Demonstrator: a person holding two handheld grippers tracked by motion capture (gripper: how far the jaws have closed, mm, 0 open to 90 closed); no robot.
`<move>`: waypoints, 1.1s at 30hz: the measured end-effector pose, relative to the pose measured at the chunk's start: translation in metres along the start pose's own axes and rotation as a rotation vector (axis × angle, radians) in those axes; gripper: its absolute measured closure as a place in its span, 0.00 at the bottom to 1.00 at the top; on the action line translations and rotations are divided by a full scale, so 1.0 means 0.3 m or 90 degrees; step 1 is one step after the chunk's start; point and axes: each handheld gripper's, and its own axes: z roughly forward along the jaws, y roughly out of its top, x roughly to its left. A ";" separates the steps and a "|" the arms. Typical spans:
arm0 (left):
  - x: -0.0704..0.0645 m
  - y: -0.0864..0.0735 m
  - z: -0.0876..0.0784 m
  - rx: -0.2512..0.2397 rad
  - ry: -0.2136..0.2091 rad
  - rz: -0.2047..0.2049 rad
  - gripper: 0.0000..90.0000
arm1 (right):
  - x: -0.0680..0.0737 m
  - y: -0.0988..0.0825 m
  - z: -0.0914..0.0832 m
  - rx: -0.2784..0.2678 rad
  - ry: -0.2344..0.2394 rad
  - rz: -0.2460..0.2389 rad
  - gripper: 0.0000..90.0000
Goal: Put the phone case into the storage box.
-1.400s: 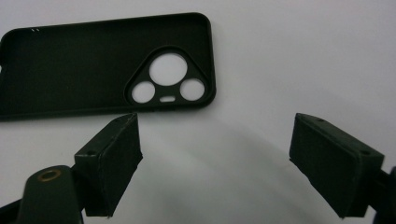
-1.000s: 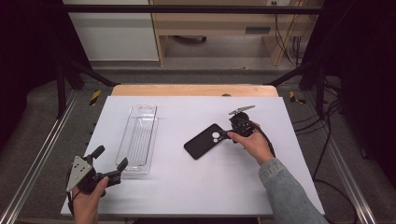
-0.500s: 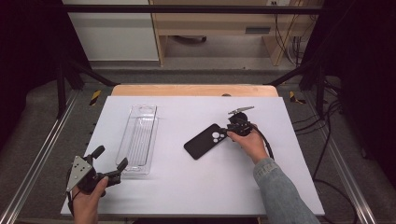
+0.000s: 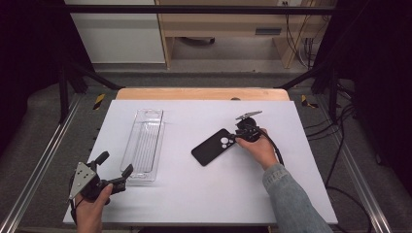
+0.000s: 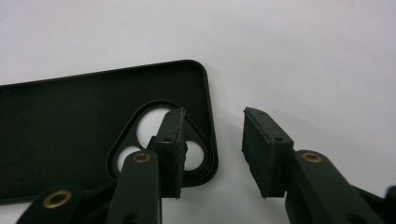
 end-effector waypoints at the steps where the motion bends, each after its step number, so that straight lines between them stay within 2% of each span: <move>1: 0.000 0.000 0.000 0.000 0.000 0.000 0.01 | 0.000 -0.001 0.001 0.001 0.000 -0.001 0.68; 10: 0.000 0.000 0.001 -0.001 -0.001 0.000 0.01 | -0.003 -0.006 0.011 0.011 -0.004 0.001 0.70; 16: -0.002 -0.001 0.003 0.000 -0.002 -0.003 0.01 | -0.011 -0.013 0.020 0.018 0.005 -0.001 0.75; 33: -0.002 -0.003 0.006 0.004 -0.003 -0.002 0.01 | -0.015 -0.014 0.019 0.018 0.007 -0.004 0.77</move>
